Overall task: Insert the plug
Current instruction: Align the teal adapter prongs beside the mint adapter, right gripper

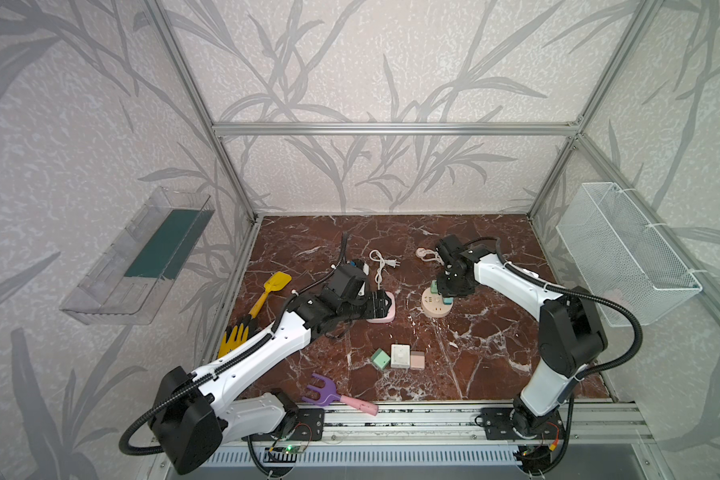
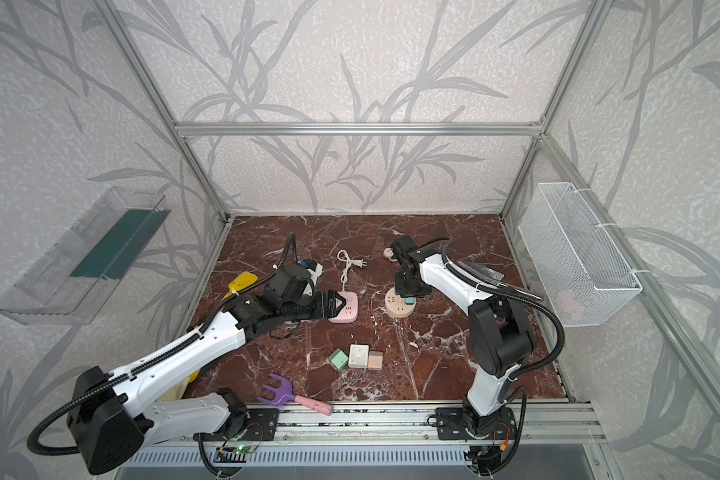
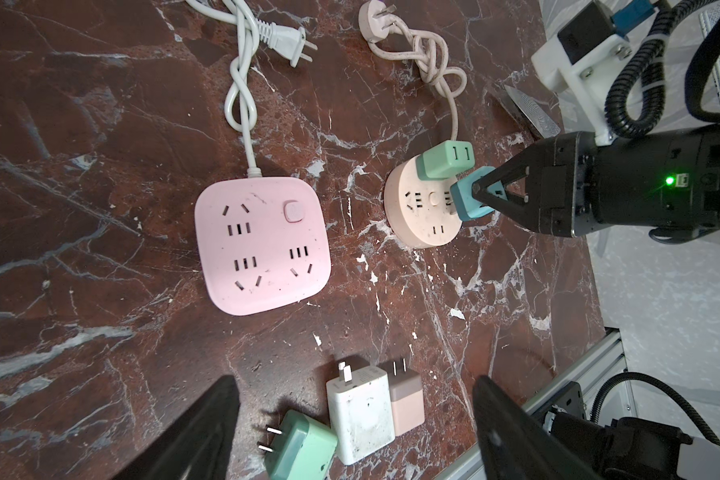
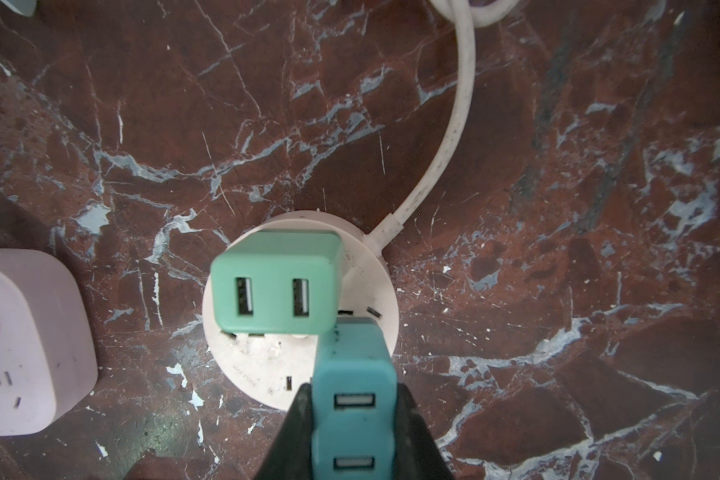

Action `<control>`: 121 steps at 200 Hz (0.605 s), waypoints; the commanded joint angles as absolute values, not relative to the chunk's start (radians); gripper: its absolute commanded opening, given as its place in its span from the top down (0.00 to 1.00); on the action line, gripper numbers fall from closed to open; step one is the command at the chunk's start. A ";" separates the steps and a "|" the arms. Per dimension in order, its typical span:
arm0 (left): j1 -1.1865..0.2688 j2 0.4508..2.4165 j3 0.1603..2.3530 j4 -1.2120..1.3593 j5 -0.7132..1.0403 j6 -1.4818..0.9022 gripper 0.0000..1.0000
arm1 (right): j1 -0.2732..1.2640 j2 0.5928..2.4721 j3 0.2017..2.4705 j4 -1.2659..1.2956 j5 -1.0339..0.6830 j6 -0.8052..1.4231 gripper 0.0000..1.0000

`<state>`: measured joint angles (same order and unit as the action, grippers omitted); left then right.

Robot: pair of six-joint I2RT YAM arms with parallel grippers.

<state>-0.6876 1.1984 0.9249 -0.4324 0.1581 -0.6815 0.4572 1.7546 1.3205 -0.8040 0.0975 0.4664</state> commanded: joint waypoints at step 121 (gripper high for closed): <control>-0.689 1.136 0.918 -0.460 0.114 -0.672 0.15 | 0.448 1.620 1.268 -0.779 0.100 0.482 1.00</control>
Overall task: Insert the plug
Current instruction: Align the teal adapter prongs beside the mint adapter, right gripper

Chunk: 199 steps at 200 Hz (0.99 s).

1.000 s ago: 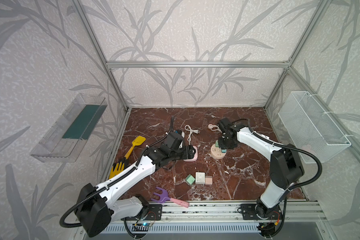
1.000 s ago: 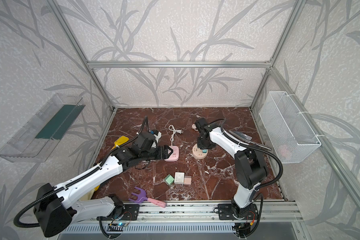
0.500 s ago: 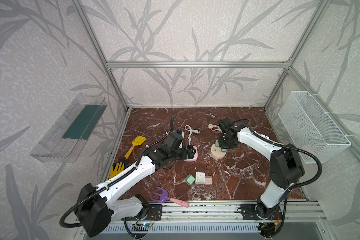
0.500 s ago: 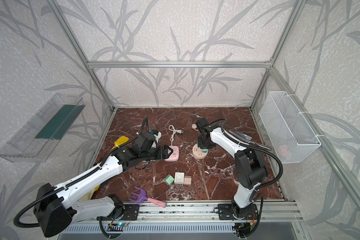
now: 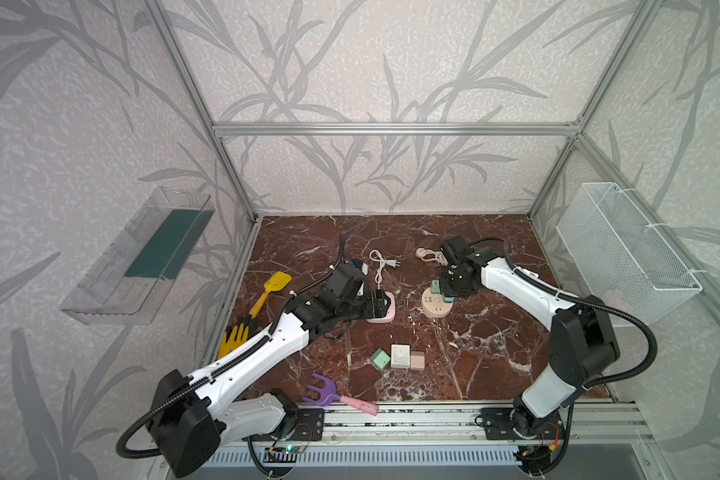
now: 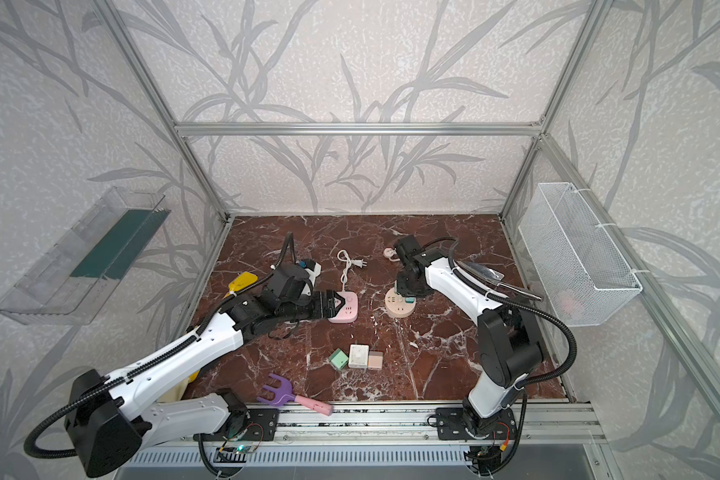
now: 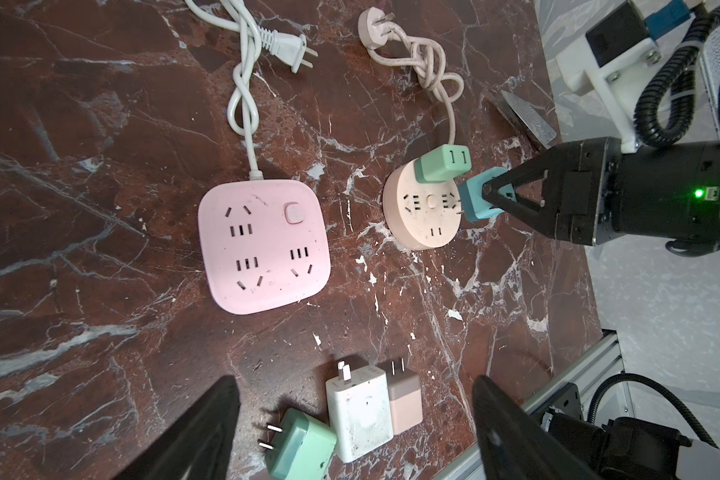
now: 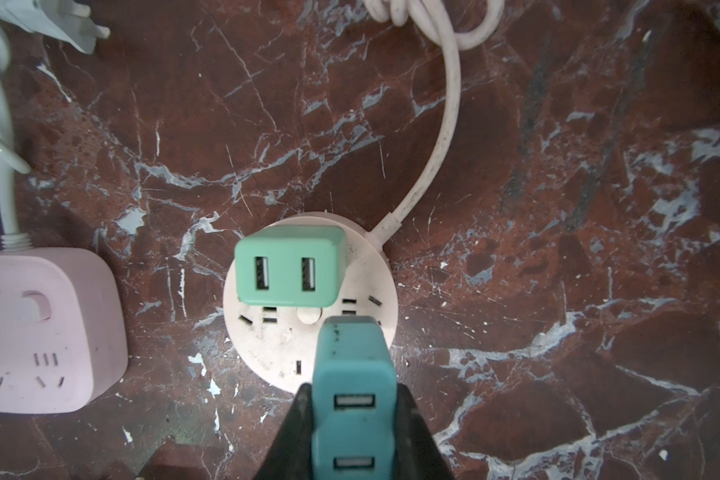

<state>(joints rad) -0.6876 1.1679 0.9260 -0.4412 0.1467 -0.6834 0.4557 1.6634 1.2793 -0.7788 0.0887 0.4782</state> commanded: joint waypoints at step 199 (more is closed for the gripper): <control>-0.687 1.136 0.860 -0.378 0.145 -0.706 0.14 | 0.442 1.689 1.251 -0.726 0.105 0.511 1.00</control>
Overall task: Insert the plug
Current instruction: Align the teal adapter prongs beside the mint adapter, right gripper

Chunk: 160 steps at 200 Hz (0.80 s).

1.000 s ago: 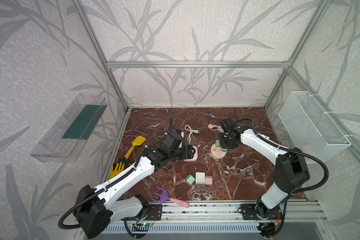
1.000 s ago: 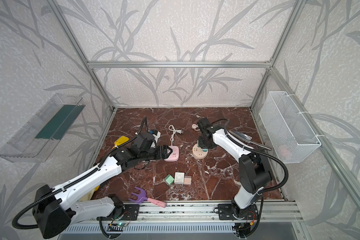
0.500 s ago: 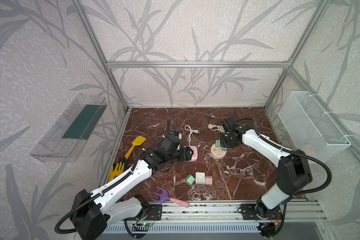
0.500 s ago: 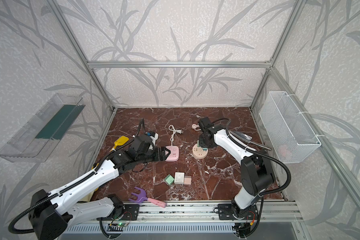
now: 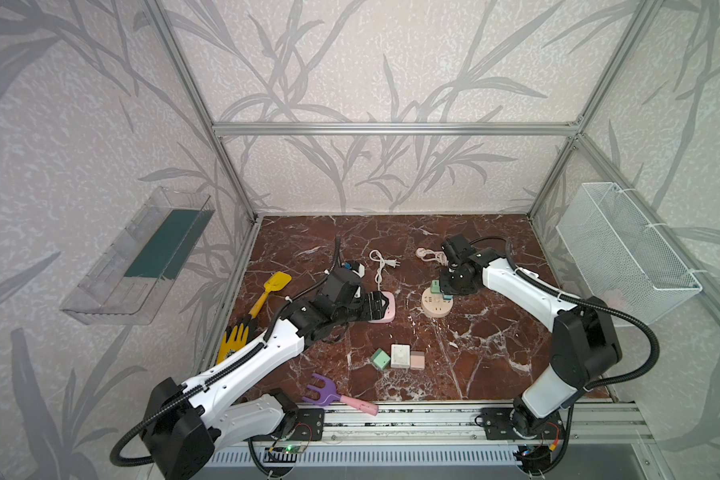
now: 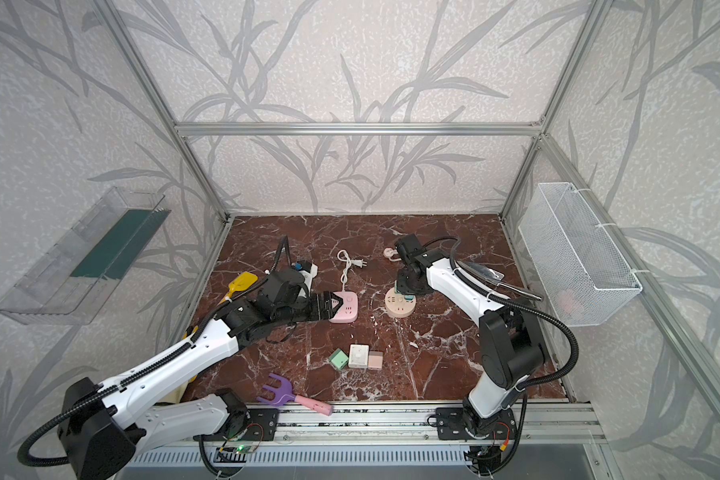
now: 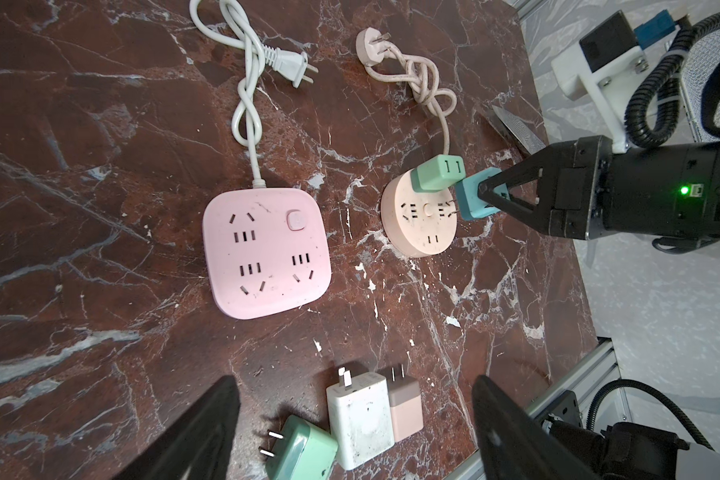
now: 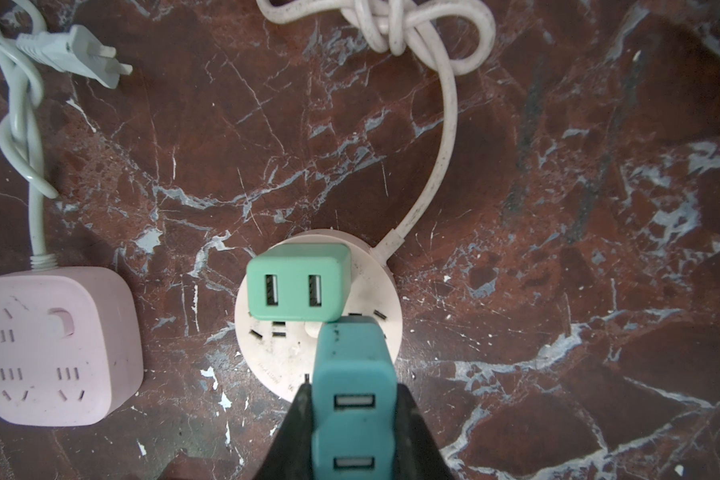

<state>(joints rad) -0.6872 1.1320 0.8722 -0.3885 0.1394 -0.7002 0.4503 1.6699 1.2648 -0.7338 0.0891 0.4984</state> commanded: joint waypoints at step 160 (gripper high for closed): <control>-0.687 1.168 0.863 -0.361 0.164 -0.704 0.15 | 0.434 1.694 1.208 -0.693 0.109 0.528 1.00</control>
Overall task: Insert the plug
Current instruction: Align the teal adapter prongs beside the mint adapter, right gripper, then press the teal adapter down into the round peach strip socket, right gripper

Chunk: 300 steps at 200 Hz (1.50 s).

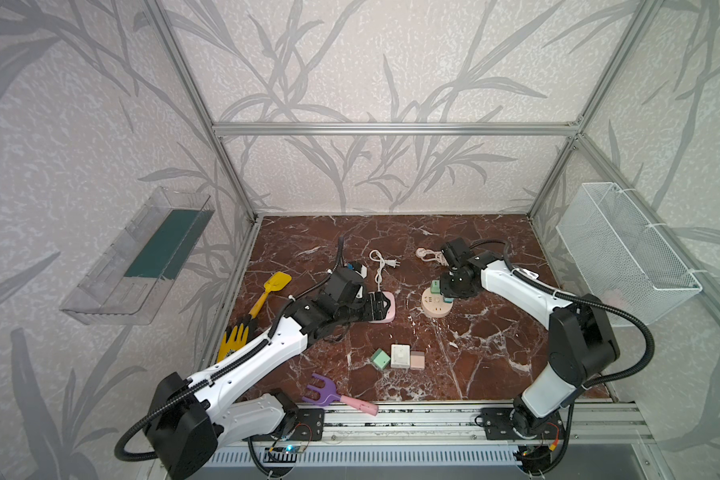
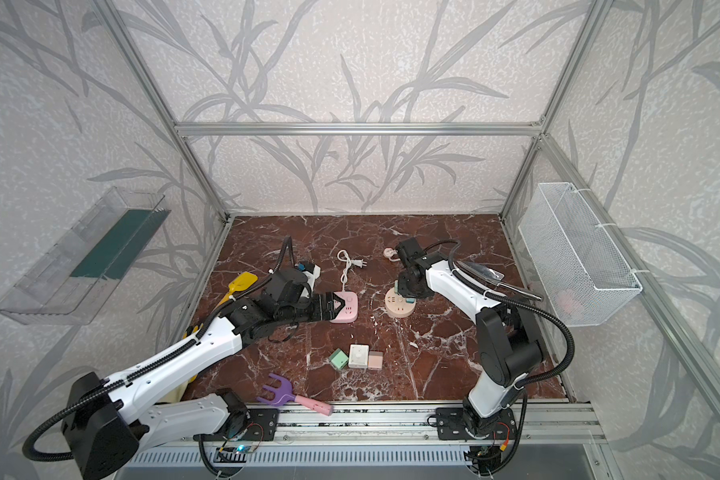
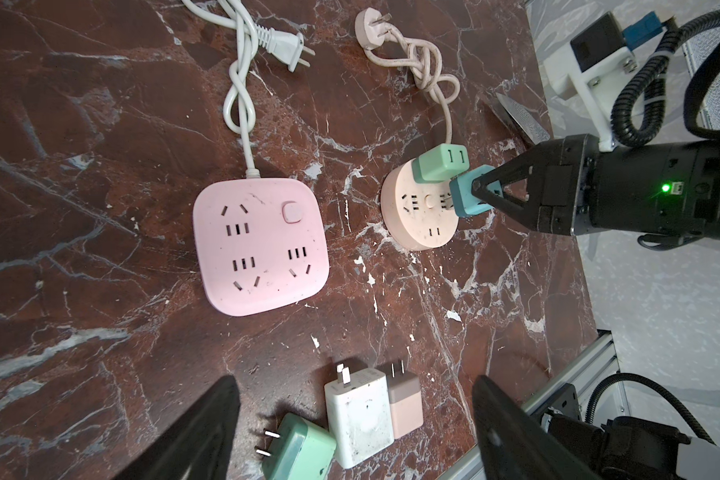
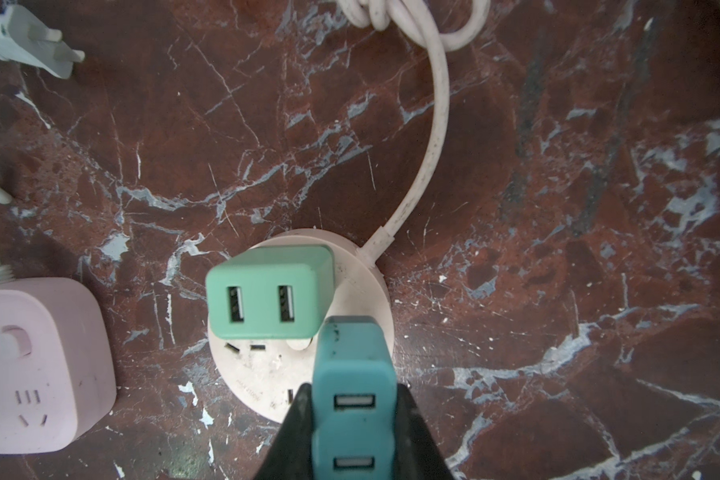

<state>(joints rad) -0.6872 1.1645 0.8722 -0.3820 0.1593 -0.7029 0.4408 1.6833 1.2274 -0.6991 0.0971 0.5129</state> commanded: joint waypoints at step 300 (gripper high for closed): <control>-0.681 1.195 0.797 -0.272 0.196 -0.709 0.15 | 0.440 1.782 1.270 -0.830 0.115 0.492 1.00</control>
<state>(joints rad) -0.6853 1.1877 0.8082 -0.3016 0.1921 -0.7044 0.4408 1.7378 1.2564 -0.7185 0.0803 0.5083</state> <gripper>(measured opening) 0.854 0.263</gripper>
